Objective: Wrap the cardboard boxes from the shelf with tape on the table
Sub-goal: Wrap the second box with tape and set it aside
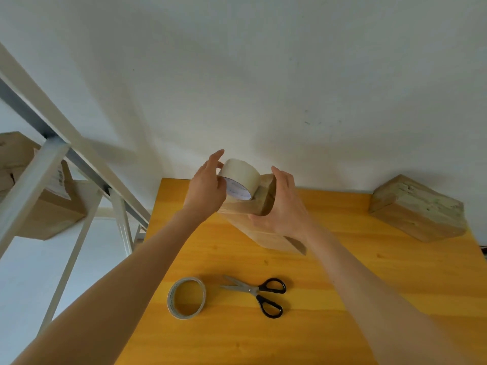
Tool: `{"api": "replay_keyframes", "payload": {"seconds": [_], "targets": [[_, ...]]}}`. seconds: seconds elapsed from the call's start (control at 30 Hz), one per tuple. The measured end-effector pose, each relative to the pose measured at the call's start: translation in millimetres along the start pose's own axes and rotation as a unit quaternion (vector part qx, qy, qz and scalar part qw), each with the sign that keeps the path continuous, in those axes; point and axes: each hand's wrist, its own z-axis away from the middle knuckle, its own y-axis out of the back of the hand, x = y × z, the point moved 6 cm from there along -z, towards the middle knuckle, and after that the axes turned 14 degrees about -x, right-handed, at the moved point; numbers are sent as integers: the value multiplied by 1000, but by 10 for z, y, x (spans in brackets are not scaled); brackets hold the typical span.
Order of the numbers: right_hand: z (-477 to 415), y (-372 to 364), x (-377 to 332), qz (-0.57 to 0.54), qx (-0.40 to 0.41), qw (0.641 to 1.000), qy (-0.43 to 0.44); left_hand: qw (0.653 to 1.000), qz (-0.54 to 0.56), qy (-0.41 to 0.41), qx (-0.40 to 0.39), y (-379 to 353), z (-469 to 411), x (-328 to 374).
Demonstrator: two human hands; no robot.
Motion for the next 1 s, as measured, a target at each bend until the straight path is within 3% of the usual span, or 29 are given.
{"api": "replay_keyframes", "payload": {"seconds": [0.07, 0.37, 0.5, 0.73, 0.9, 1.0], "targets": [[71, 48, 108, -12, -12, 1000, -10, 997, 76, 34, -4, -140, 1, 47], [315, 209, 566, -37, -73, 995, -65, 969, 216, 94, -73, -778, -56, 377], [367, 267, 657, -9, -59, 996, -64, 978, 187, 56, -70, -828, -40, 558], [424, 310, 757, -47, -34, 998, -25, 994, 39, -62, -86, -696, -1, 874], [430, 329, 772, -57, -37, 998, -7, 995, 21, -42, -93, -676, 9, 898], [420, 314, 784, -68, -37, 997, -3, 993, 68, -26, -90, -713, 12, 854]]}}
